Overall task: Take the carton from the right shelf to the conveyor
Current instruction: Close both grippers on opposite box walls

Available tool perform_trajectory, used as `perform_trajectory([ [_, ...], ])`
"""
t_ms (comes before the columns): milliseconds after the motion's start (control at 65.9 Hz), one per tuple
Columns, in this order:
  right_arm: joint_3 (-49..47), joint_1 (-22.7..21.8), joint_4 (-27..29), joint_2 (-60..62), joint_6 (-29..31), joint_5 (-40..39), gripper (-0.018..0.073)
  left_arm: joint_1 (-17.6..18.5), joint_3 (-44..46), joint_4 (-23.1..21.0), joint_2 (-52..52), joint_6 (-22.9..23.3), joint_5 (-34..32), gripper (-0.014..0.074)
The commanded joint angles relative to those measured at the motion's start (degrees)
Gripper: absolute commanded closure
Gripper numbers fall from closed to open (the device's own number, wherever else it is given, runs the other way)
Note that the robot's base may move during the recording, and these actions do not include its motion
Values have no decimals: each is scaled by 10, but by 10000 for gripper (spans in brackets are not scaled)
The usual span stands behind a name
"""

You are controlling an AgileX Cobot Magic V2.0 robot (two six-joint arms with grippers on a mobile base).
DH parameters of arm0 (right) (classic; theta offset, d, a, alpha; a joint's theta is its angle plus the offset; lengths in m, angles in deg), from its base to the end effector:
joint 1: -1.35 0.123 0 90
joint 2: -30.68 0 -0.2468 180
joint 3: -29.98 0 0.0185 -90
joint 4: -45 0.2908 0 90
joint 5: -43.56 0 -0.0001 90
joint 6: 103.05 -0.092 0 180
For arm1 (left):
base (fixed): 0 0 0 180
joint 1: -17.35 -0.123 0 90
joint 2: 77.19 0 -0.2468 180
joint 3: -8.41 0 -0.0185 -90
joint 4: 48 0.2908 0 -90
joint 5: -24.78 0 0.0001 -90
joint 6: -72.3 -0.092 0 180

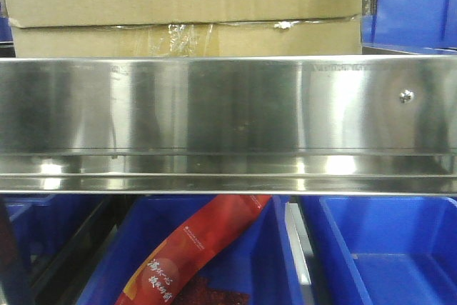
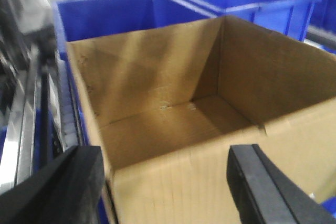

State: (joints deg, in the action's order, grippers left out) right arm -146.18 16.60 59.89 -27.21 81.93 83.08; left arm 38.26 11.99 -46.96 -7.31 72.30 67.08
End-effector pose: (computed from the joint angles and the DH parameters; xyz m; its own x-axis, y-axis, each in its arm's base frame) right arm 0.1943 0.0686 0.4698 -0.2190 0.0580 -0.9740 -0.3921 0.9088 0.1423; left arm 0.2443 -0.0921 0.4591 -0.2932 0.1264 -0.9477 0.3500 0.9366 0.0166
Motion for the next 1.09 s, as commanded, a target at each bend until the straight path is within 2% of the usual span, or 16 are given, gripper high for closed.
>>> perform_trajectory([
  [0, -83, 21, -2, -72, 8, 63, 84, 3, 65, 2, 52, 15, 37, 194],
  [91, -171, 29, -16, -145, 8, 151, 84, 3, 136, 31, 109, 54, 84, 194],
  [243, -342, 30, -39, -274, 2, 300, 84, 3, 242, 116, 192, 109, 189, 194],
  [319, -415, 32, -62, -330, -15, 304, 84, 3, 287, 135, 228, 112, 244, 194],
  [410, -478, 32, -85, -381, -25, 304, 84, -8, 322, 135, 264, 112, 276, 194],
  [547, -529, 32, -86, -436, -27, 304, 84, -38, 343, 123, 308, 112, 277, 194],
  [714, -534, 32, -84, -484, -27, 304, 84, -66, 343, 101, 343, 112, 277, 194],
  [1078, -534, 32, -82, -566, -27, 304, 85, -70, 343, 99, 378, 112, 256, 194],
])
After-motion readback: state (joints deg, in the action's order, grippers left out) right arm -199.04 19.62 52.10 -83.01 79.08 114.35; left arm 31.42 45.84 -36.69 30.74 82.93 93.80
